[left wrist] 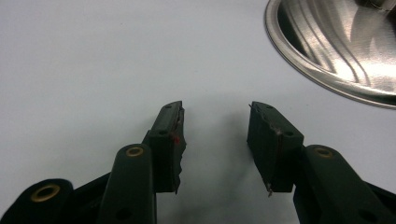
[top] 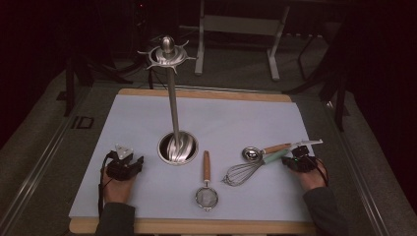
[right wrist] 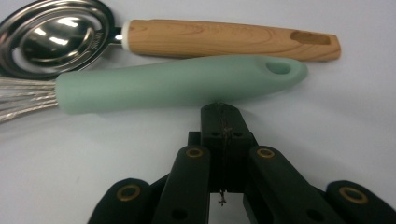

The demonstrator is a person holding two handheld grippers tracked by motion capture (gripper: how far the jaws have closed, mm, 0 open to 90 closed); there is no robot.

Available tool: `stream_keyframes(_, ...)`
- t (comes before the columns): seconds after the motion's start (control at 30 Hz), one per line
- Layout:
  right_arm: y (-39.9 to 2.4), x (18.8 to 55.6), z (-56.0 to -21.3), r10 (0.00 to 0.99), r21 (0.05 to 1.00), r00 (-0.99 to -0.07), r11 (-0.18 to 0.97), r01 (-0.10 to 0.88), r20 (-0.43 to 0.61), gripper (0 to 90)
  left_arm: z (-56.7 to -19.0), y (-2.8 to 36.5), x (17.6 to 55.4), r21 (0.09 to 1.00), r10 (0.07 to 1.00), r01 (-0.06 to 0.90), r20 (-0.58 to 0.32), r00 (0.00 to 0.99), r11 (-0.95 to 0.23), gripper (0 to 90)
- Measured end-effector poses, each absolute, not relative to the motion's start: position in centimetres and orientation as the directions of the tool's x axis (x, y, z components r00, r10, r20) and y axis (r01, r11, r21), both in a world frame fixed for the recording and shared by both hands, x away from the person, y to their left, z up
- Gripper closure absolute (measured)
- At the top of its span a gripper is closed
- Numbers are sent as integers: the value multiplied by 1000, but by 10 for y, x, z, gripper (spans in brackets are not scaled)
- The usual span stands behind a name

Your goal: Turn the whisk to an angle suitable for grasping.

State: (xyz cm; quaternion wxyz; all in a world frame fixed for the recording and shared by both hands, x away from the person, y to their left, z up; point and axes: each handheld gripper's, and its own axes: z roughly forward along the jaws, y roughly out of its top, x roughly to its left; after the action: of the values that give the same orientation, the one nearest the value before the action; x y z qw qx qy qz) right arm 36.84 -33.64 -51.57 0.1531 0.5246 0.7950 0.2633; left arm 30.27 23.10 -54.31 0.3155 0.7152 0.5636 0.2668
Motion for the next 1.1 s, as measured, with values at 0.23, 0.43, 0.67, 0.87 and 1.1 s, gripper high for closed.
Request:
stream_keyframes(0.23,-321,396,-515,907,570,-421,342,747,8,899,-543,231,303,751,974,639,26,223,-166,562)
stream_keyframes(0.43,-304,415,-514,892,560,-451,383,735,-18,900,-543,231,303,751,974,639,23,224,-164,561)
stream_keyframes(0.67,-280,432,-515,879,558,-477,409,722,-28,899,-543,232,303,751,975,640,19,223,-162,561)
stream_keyframes(0.87,-258,442,-513,861,543,-507,444,713,-38,900,-543,232,303,751,975,640,17,223,-160,562)
stream_keyframes(1.1,-229,451,-512,833,523,-551,491,696,-48,900,-543,233,303,751,974,642,13,225,-158,562)
